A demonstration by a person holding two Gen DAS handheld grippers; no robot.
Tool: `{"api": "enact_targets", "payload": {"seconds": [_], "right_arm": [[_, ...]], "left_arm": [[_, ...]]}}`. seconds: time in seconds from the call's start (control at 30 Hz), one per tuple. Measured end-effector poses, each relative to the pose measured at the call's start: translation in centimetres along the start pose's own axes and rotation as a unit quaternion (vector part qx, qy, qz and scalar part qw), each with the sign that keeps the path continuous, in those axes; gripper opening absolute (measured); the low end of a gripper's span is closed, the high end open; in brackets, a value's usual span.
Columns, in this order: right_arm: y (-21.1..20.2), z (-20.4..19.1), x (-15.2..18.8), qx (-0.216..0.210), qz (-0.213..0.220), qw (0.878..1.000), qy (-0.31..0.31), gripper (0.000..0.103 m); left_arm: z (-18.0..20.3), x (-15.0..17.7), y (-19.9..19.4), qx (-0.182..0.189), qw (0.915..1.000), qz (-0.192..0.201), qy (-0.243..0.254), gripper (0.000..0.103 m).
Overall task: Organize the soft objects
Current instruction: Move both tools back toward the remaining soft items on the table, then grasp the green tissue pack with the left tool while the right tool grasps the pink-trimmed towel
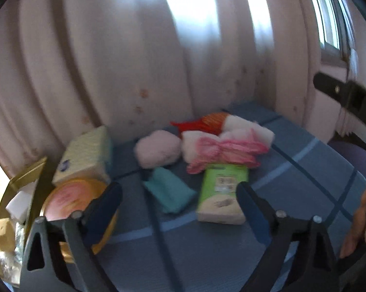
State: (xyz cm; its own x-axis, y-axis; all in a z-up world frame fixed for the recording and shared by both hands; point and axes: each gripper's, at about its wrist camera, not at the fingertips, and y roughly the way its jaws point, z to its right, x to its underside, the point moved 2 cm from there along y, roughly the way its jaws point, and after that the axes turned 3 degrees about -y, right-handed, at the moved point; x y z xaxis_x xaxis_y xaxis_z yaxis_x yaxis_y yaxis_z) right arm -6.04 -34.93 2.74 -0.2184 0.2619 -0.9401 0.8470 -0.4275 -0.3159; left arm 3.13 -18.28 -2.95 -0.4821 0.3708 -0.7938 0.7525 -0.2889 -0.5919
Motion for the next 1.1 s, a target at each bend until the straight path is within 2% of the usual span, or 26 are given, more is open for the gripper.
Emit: {"api": "enact_targets", "payload": {"seconds": [0.1, 0.27, 0.37, 0.47, 0.5, 0.57, 0.67, 0.77, 0.8, 0.87, 0.93, 1.0, 1.1], "right_arm": [[0.1, 0.9, 0.1, -0.004, -0.003, 1.000, 0.024, 0.095], [0.4, 1.8, 0.1, -0.009, -0.007, 0.999, 0.048, 0.095], [0.5, 2.1, 0.1, -0.011, -0.007, 0.998, 0.054, 0.095], [0.7, 2.0, 0.0, -0.014, -0.010, 0.998, 0.054, 0.095], [0.7, 2.1, 0.0, -0.015, -0.010, 0.998, 0.054, 0.095], [0.7, 2.1, 0.0, -0.015, -0.010, 0.998, 0.055, 0.095], [0.8, 2.2, 0.0, -0.015, -0.011, 0.998, 0.058, 0.095], [0.8, 2.5, 0.0, -0.015, -0.012, 0.998, 0.064, 0.095], [0.9, 2.6, 0.0, -0.015, -0.014, 0.998, 0.067, 0.095], [1.1, 3.0, 0.1, -0.016, -0.019, 0.997, 0.073, 0.095], [1.2, 3.1, 0.1, -0.018, -0.022, 0.997, 0.076, 0.095], [1.3, 3.1, 0.1, -0.025, -0.024, 0.996, 0.076, 0.095], [1.7, 2.0, 0.1, -0.051, -0.036, 0.997, 0.052, 0.095]], "left_arm": [[1.6, -0.6, 1.1, 0.014, 0.9997, -0.014, 0.013, 0.090], [3.2, -0.9, 3.8, 0.049, 0.9959, -0.075, 0.015, 0.084], [3.0, -0.8, 4.8, 0.046, 0.9937, -0.102, 0.001, 0.075], [2.3, -0.4, 5.7, 0.065, 0.9888, -0.132, -0.022, 0.066], [2.1, -0.4, 5.6, 0.071, 0.9885, -0.131, -0.030, 0.064], [2.0, -0.4, 5.3, 0.071, 0.9889, -0.127, -0.031, 0.049], [1.8, -0.5, 3.8, 0.071, 0.9919, -0.099, -0.035, 0.049], [1.1, -0.8, 0.7, 0.058, 0.9970, -0.022, -0.046, 0.049], [0.7, -0.7, -1.0, 0.050, 0.9972, 0.018, -0.054, 0.049], [-0.2, -0.4, -3.1, 0.032, 0.9940, 0.072, -0.075, 0.049], [-1.4, -0.1, -4.5, 0.021, 0.9885, 0.107, -0.105, 0.049], [-2.9, 0.2, -5.5, 0.000, 0.9827, 0.126, -0.135, 0.049], [-4.1, 0.4, -6.2, -0.015, 0.9783, 0.133, -0.158, 0.049]]}}
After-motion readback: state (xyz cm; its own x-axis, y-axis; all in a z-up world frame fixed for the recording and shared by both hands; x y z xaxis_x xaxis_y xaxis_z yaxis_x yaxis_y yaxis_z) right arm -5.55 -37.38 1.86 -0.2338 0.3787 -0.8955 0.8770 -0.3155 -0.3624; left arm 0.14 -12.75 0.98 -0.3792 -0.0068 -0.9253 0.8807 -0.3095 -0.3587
